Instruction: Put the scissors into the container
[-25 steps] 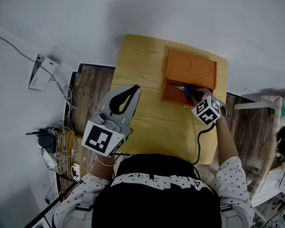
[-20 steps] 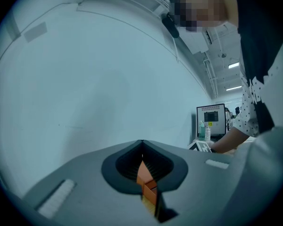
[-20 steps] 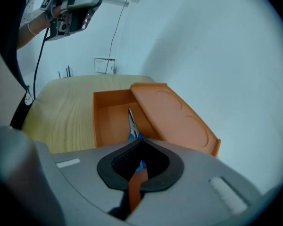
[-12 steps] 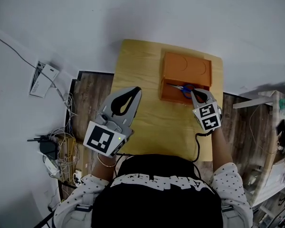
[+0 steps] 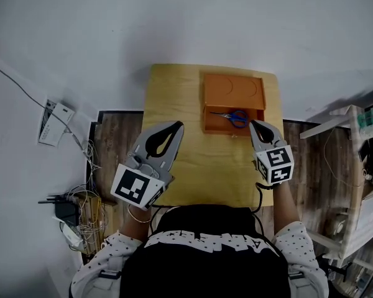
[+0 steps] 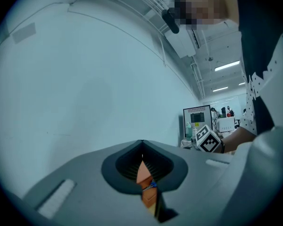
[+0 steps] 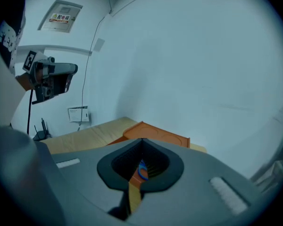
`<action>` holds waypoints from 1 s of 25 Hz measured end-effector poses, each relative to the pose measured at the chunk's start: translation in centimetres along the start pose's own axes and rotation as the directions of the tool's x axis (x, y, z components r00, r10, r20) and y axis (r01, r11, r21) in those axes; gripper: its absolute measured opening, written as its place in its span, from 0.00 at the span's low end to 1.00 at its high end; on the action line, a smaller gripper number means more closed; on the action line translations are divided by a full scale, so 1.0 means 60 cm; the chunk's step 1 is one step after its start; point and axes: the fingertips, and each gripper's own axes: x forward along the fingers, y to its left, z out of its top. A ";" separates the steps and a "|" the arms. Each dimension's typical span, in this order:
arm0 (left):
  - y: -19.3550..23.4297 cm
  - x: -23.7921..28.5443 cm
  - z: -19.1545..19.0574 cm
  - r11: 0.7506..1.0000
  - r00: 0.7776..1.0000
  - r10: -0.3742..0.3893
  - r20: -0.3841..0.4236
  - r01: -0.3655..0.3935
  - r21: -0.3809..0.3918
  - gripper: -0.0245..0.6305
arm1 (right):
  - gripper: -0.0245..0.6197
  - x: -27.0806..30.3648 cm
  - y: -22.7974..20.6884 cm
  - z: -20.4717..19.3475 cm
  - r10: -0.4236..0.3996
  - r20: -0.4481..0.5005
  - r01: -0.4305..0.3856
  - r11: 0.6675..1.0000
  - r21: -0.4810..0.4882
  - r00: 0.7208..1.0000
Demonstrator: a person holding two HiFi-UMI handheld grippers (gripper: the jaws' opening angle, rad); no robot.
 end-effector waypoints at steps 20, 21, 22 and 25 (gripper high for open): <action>-0.074 0.034 0.052 0.999 1.000 0.014 0.022 -0.015 0.045 0.04 | 0.06 -0.120 -0.033 0.122 0.015 0.258 -0.026 0.999 0.039 0.966; -0.080 0.037 0.053 0.999 1.000 0.010 0.022 -0.011 0.048 0.04 | 0.06 -0.127 -0.036 0.124 0.019 0.265 -0.032 0.999 0.042 0.964; -0.085 0.039 0.055 0.999 1.000 0.009 0.022 -0.010 0.050 0.04 | 0.06 -0.133 -0.039 0.126 0.021 0.272 -0.034 0.998 0.043 0.962; -0.095 0.042 0.058 0.998 1.000 0.013 0.021 -0.015 0.056 0.04 | 0.06 -0.147 -0.048 0.134 0.019 0.293 -0.034 0.998 0.045 0.956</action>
